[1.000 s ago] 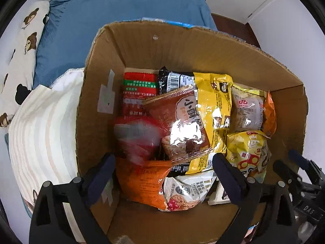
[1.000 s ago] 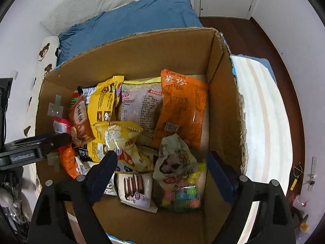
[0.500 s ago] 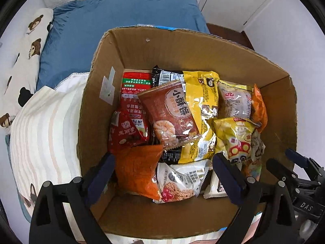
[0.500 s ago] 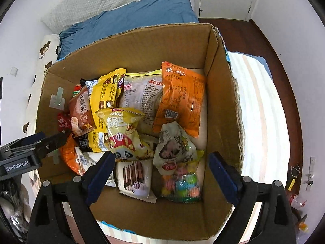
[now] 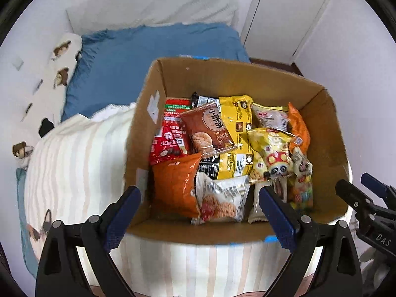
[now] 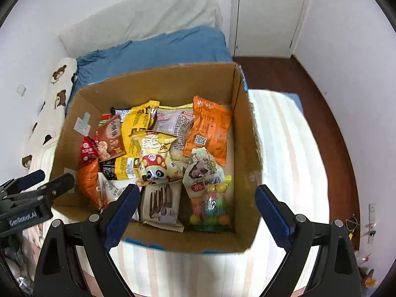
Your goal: Organize snacks
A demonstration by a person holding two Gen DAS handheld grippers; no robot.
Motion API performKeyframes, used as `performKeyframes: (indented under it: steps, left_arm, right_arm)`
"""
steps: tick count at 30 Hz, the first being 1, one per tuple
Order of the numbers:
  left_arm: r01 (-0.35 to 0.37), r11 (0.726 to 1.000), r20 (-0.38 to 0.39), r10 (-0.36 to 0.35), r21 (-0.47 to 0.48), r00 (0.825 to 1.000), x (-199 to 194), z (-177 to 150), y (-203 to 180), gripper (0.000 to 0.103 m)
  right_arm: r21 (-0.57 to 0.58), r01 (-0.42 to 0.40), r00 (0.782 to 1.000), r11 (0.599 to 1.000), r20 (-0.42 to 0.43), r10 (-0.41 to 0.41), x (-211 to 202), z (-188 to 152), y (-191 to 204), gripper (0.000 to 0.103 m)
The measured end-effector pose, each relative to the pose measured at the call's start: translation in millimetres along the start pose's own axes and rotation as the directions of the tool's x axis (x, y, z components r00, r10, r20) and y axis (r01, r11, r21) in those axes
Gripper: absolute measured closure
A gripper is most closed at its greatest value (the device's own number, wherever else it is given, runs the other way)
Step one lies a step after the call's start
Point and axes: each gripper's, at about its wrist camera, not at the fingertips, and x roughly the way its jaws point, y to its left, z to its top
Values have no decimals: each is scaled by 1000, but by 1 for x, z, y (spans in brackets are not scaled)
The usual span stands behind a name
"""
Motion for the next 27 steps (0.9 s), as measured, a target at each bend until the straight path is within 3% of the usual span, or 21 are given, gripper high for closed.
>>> performKeyframes:
  steps: [13,27]
  left_arm:
    - [-27,999,183,22,22,983,-101,-81,-4,5]
    - [-52,998,349,34,42,937,-201,-161,-19,5]
  right_arm:
    - [-6,-7,981,1000,193,8,-105,-81,4,3]
    - [-50,1,935,999,353,16,-229,-172,12,2]
